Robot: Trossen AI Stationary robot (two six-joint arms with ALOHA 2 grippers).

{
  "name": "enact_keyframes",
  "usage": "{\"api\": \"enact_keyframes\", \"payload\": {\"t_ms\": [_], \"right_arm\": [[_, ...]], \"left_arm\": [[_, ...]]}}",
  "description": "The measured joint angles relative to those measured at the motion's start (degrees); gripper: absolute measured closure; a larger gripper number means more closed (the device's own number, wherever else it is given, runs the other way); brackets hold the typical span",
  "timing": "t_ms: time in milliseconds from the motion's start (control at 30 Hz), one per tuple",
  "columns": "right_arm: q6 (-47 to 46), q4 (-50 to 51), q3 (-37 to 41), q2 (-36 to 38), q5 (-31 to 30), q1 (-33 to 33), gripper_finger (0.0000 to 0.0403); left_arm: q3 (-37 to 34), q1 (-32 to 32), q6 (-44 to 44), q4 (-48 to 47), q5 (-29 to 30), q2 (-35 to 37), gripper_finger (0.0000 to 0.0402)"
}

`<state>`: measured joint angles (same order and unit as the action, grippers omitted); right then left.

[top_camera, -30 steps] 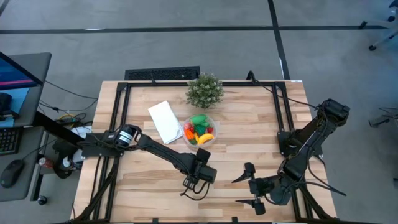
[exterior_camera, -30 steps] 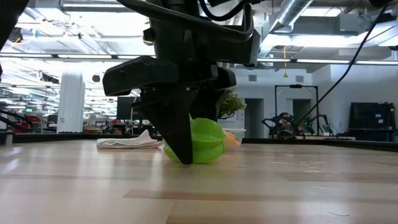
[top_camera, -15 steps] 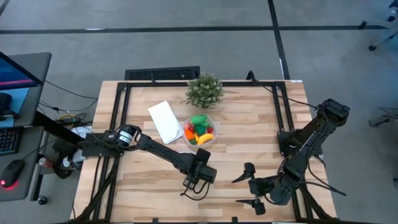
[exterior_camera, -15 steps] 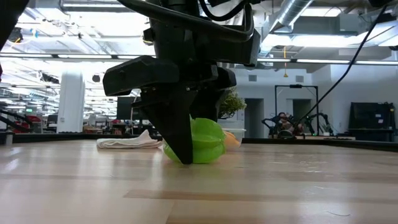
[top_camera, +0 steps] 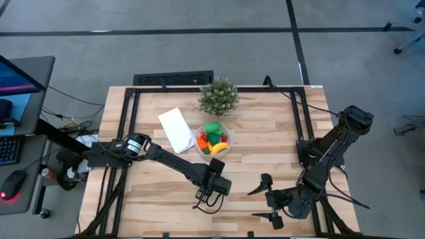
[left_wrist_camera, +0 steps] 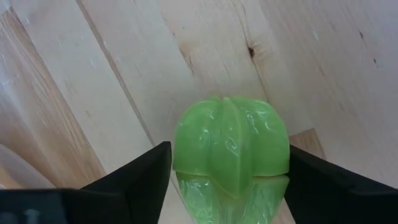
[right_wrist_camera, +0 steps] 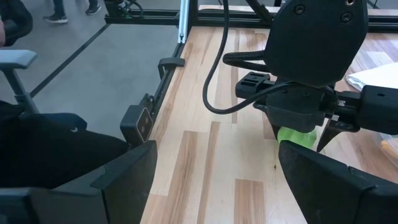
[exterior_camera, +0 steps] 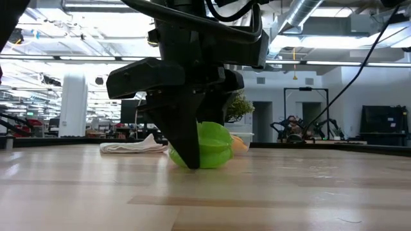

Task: Pick and placing Produce into tupperware
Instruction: Put the green star apple into the transparent bin

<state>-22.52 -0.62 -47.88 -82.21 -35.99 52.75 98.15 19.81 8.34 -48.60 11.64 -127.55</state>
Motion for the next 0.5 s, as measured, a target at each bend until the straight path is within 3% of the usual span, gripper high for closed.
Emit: {"api": "enact_keyframes", "payload": {"t_ms": [267,500], "right_arm": [[0.0,-0.02,0.0,0.0,0.0,0.0,0.0075],[0.01,-0.01,0.0,0.0,0.0,0.0,0.0075]], "left_arm": [[0.0,0.0,0.09,0.02,0.09,0.0,0.0184],[0.0,0.0,0.15,-0.14,0.11,0.0,0.0141]]}}
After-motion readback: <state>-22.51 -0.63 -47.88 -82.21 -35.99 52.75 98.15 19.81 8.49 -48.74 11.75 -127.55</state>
